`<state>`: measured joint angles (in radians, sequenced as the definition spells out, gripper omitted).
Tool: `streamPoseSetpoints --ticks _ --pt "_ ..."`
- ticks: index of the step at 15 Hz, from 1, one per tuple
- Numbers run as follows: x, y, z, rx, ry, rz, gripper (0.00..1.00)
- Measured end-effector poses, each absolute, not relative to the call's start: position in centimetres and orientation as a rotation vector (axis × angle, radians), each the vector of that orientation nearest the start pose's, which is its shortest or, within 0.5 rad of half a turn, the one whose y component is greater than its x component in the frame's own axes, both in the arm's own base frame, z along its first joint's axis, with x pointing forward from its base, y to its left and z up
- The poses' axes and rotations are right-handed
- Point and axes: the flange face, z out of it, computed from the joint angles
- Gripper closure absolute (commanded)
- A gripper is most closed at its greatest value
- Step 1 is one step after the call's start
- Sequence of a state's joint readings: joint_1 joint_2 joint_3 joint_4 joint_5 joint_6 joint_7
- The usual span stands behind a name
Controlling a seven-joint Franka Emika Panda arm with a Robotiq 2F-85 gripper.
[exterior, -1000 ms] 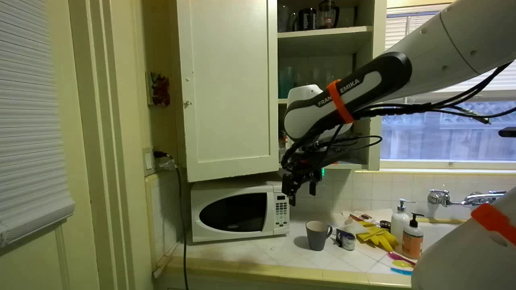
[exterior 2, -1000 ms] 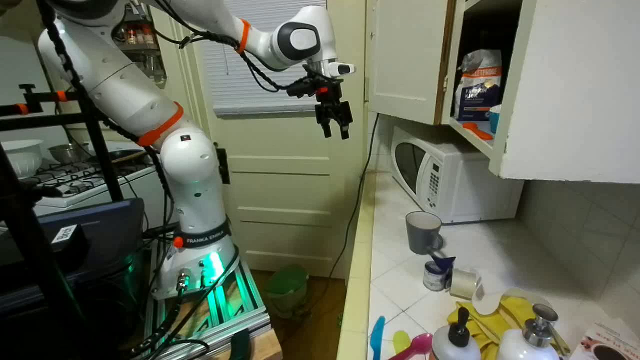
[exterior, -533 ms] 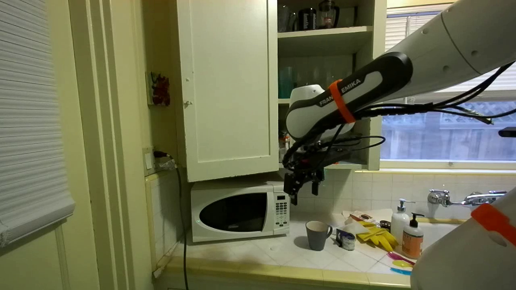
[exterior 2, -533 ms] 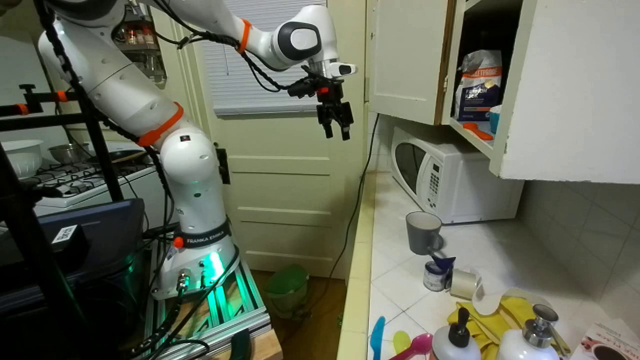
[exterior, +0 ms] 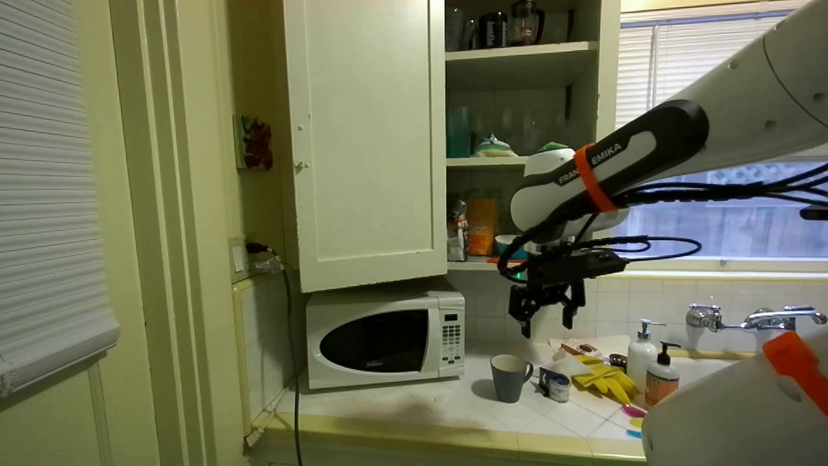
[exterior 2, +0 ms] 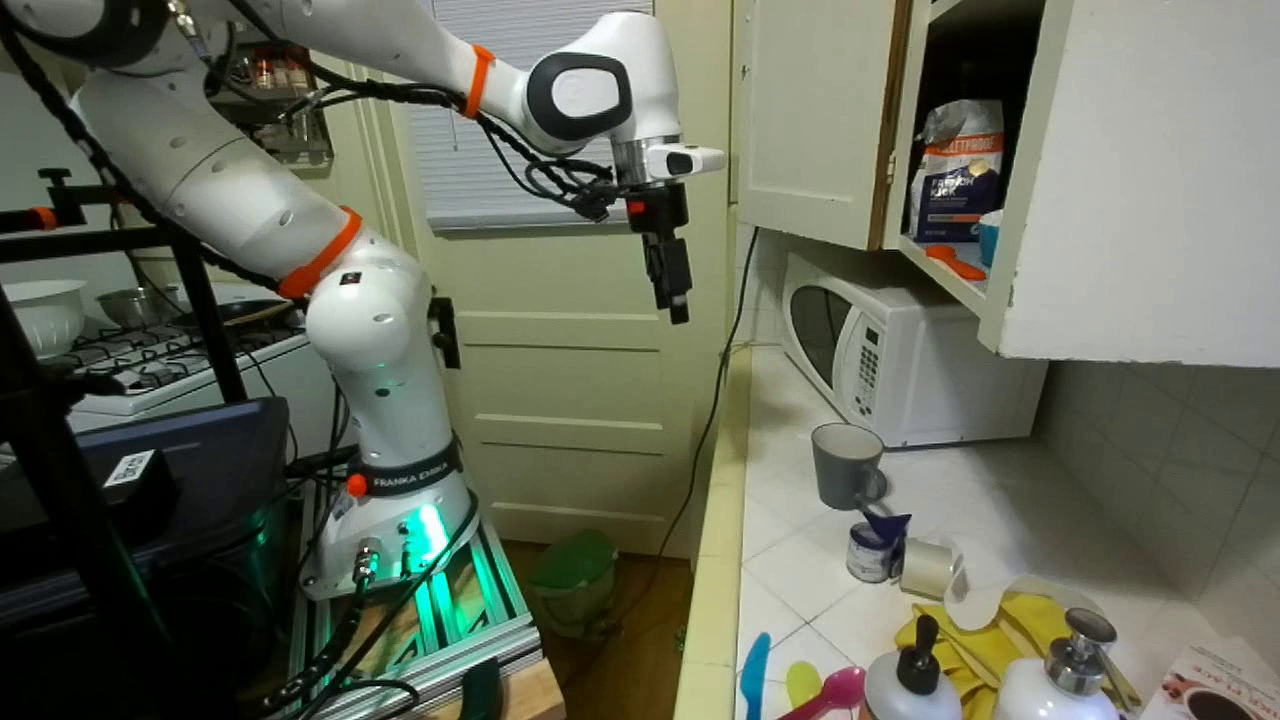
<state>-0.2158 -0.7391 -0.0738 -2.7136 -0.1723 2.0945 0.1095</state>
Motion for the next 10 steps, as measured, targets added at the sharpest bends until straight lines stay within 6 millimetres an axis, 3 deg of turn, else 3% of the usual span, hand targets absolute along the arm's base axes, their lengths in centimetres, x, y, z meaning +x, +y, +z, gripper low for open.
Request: streamPoseSetpoints --ticks 2,4,7,10 --pt "29.8 -12.6 44.2 -3.2 0.582 -0.176 0.0" --pt "29.1 -15.1 44.8 -3.194 0.576 -0.26 0.0" --pt "28.8 -18.7 45.7 -3.171 0.463 -0.461 0.0" --pt "28.1 -21.7 45.0 -3.147 0.352 -0.549 0.0"
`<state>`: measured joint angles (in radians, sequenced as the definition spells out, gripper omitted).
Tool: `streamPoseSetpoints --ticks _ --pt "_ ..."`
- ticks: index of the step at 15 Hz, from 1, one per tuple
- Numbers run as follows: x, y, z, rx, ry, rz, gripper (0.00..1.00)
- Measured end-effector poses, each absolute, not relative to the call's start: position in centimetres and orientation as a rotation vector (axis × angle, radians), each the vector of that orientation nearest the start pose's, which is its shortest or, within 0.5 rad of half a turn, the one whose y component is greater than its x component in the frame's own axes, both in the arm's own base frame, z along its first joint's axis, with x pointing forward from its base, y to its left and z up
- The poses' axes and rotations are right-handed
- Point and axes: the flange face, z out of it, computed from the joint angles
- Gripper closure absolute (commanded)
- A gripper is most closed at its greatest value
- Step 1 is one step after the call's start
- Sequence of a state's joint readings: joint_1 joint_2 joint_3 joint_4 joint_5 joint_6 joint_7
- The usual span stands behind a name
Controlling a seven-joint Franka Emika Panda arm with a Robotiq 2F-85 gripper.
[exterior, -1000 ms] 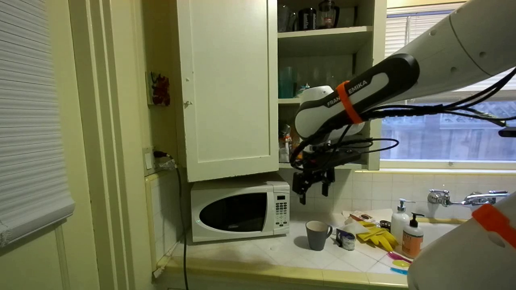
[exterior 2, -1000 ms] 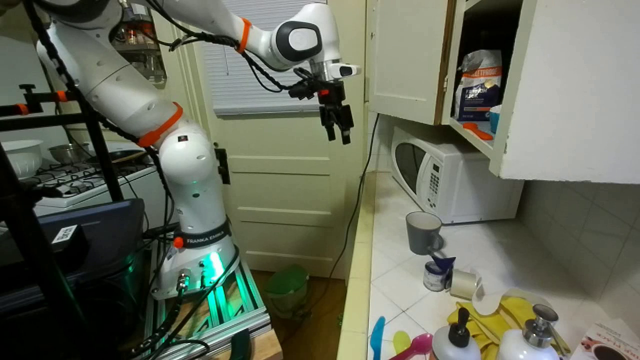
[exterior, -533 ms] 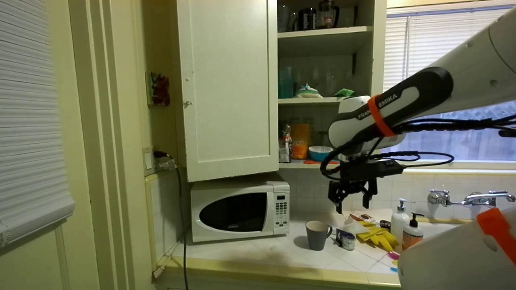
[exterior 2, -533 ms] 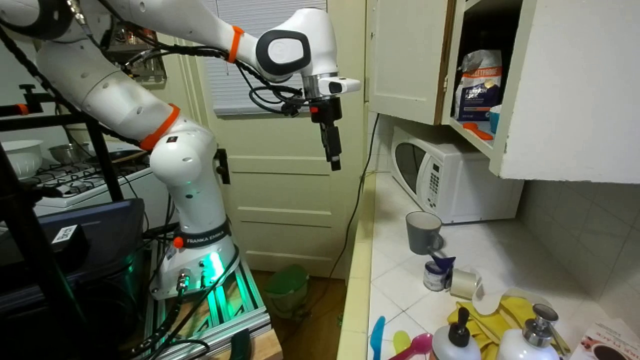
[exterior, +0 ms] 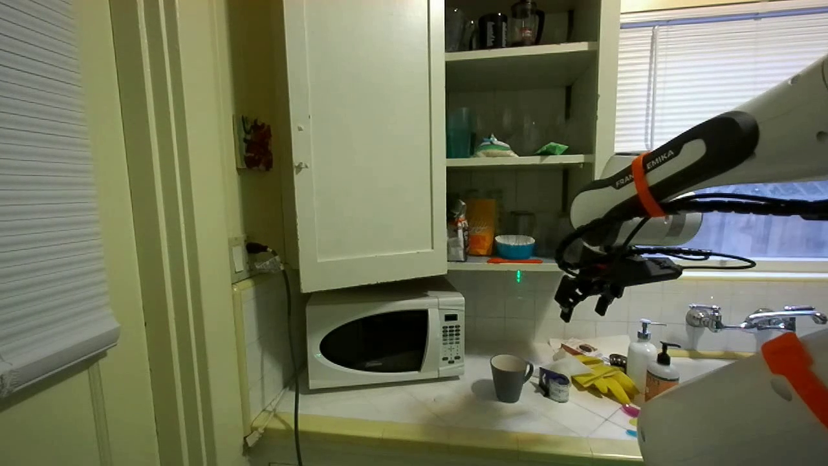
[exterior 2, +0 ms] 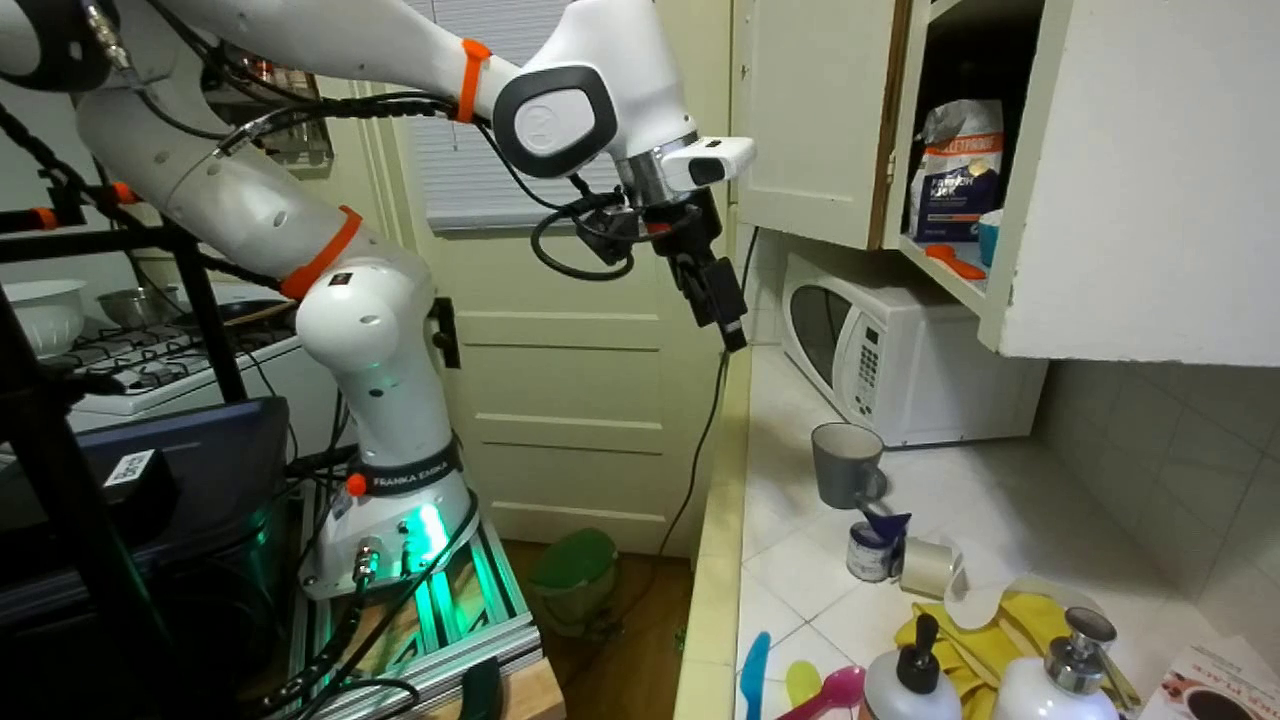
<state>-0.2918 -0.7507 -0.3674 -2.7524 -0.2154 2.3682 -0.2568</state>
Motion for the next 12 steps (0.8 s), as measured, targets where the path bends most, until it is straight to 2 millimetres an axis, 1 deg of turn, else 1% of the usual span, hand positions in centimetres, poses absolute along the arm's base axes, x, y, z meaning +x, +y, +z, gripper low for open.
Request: streamPoseSetpoints --ticks 2,4,6,12 --pt "27.8 -22.9 43.9 -3.117 0.304 -0.552 0.0" --pt "27.8 -23.4 43.0 -3.099 0.29 -0.533 0.0" --pt "28.1 -23.4 42.7 -3.097 0.285 -0.525 0.0" --pt "28.1 -23.3 42.7 -3.099 0.282 -0.525 0.0"
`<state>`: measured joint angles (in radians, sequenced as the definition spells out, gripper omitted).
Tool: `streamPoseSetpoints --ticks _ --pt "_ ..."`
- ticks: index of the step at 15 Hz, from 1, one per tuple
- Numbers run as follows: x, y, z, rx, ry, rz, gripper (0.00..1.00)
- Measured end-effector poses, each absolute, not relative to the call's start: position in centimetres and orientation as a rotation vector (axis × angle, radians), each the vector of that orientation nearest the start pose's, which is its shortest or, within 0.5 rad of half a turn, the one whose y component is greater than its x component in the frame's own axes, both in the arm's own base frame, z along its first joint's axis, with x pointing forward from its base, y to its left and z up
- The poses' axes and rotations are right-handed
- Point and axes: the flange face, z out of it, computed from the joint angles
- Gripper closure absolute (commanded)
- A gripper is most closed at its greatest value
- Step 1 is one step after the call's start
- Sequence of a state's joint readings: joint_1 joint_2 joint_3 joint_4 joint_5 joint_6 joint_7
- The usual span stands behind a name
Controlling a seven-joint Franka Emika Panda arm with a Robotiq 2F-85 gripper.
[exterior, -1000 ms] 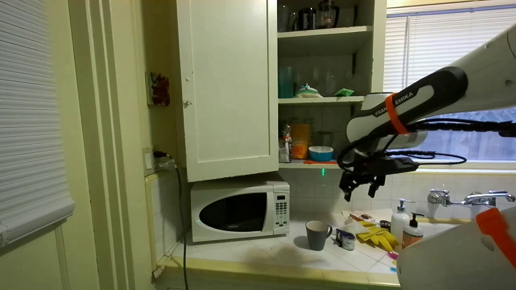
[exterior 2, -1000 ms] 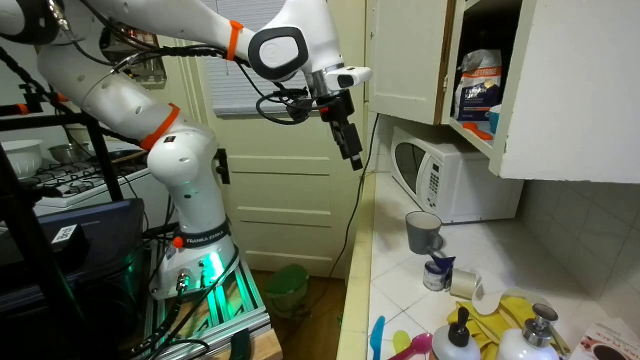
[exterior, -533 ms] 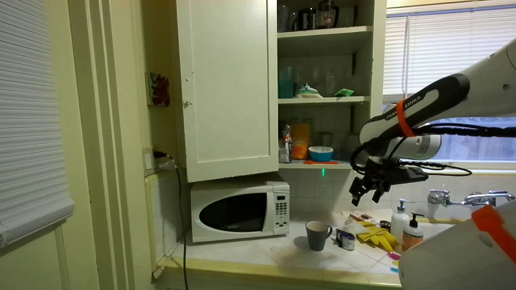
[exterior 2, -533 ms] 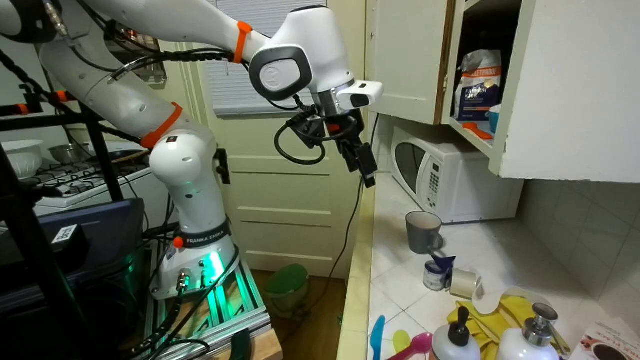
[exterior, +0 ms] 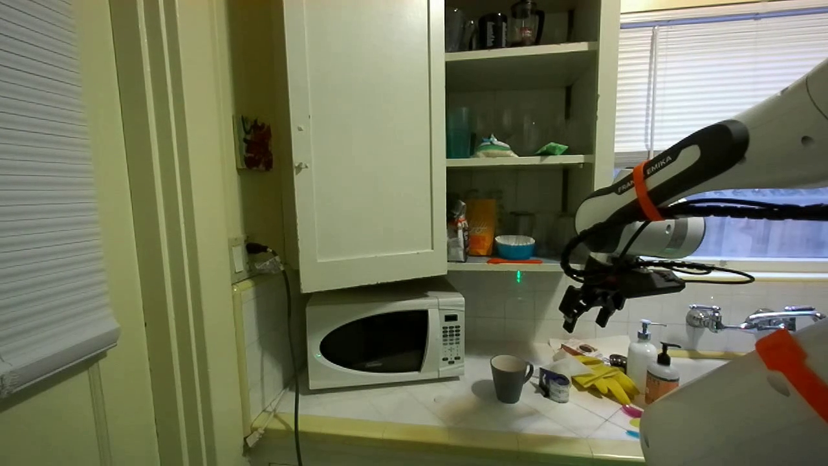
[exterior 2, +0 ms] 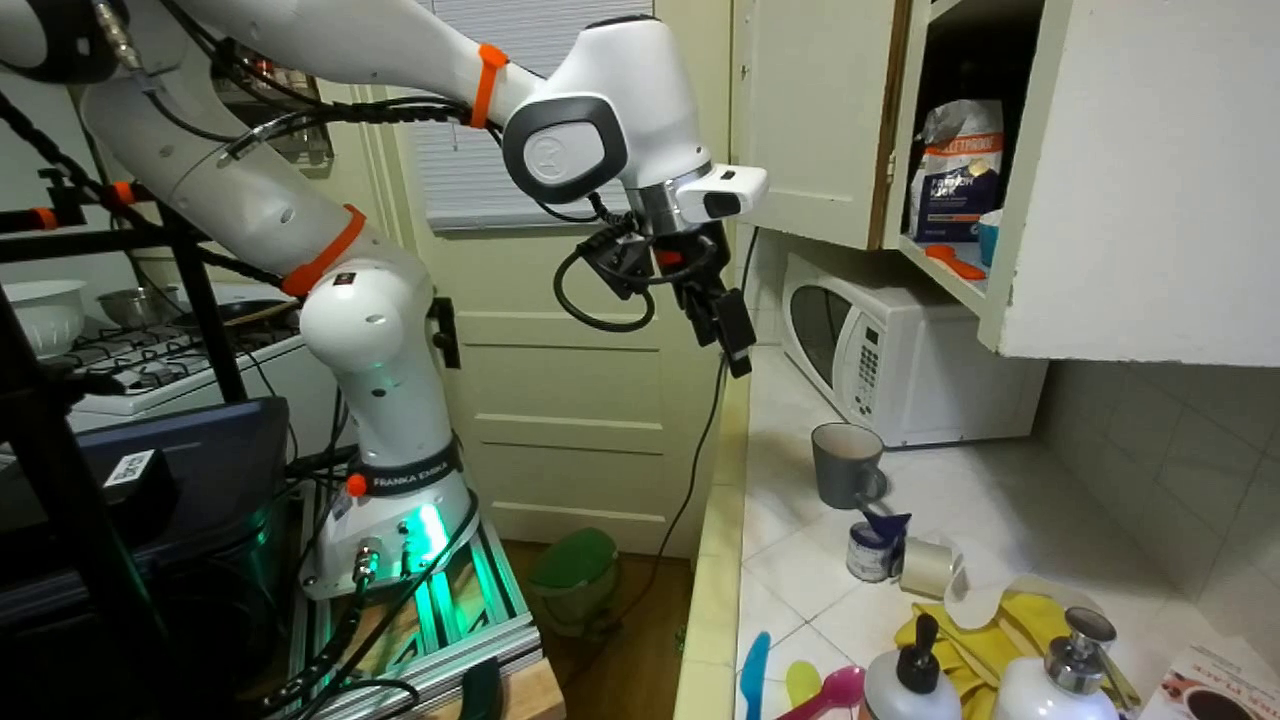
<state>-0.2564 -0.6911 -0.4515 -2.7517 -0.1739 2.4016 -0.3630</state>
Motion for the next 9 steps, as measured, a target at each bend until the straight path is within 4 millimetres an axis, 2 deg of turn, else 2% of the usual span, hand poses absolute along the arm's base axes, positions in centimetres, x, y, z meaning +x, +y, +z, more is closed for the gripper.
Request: streamPoseSetpoints --ticks 4,9 --pt "28.0 -23.7 42.1 -3.112 0.304 -0.486 0.0" --pt "26.2 -26.4 39.3 -3.098 0.449 -0.371 0.0"
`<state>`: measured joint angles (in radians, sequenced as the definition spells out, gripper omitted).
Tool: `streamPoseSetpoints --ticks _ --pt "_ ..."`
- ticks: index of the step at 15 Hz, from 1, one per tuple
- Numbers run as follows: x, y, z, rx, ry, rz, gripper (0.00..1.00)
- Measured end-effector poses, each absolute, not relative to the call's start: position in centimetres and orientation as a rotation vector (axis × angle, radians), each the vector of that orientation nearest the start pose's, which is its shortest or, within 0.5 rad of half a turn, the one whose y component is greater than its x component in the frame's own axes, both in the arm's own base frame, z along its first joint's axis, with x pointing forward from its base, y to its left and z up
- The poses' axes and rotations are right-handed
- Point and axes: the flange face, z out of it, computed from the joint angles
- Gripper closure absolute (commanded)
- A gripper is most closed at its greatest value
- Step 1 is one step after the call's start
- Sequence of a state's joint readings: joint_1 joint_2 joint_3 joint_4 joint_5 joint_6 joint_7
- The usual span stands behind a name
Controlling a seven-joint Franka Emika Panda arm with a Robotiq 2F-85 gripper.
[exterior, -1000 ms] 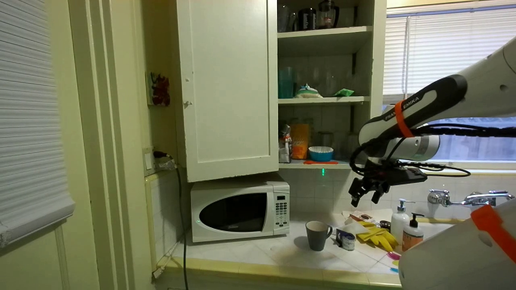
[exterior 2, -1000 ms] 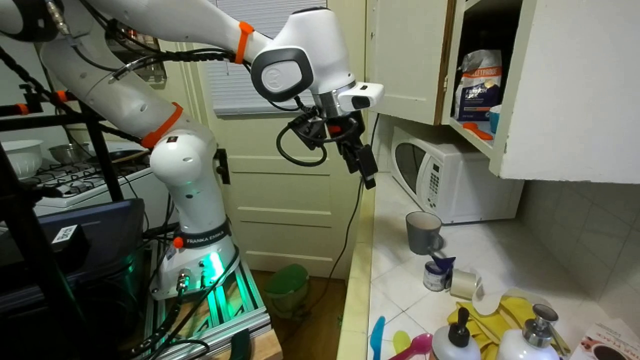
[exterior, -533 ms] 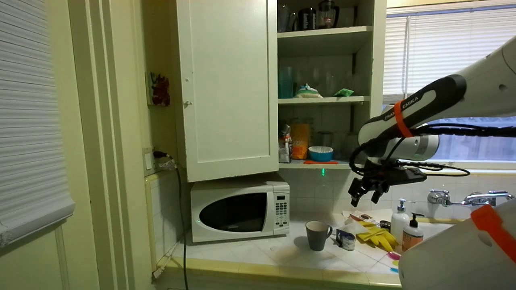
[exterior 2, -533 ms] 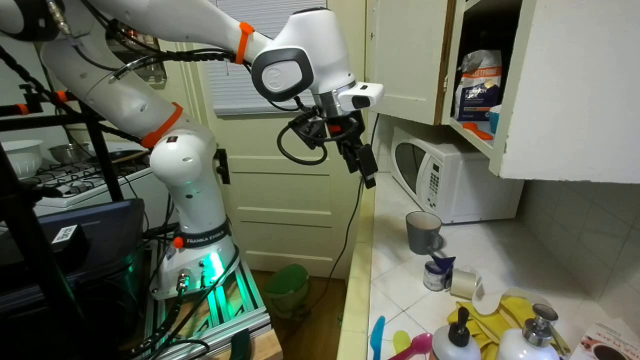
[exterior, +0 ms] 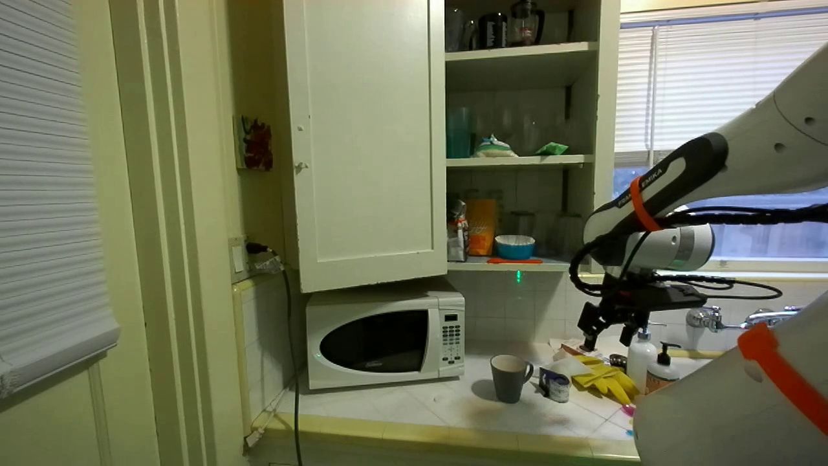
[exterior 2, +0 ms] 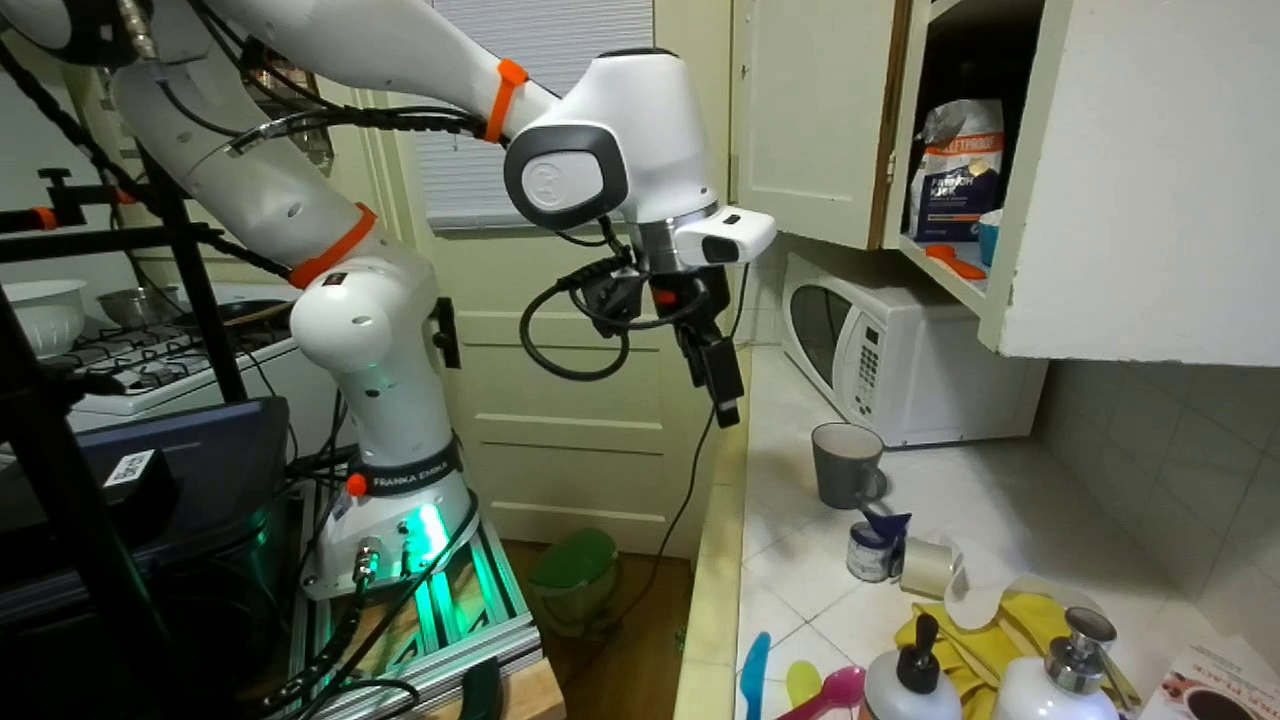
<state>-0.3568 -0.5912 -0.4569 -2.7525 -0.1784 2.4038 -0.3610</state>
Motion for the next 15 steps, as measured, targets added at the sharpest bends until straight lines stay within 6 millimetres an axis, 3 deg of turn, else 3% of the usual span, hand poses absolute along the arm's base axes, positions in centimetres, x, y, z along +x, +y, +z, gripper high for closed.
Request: streamPoseSetpoints --ticks 3,15 --pt "25.76 -27.26 38.27 -3.094 0.493 -0.332 0.0" --pt "25.8 -27.29 38.23 -3.094 0.495 -0.329 0.0"
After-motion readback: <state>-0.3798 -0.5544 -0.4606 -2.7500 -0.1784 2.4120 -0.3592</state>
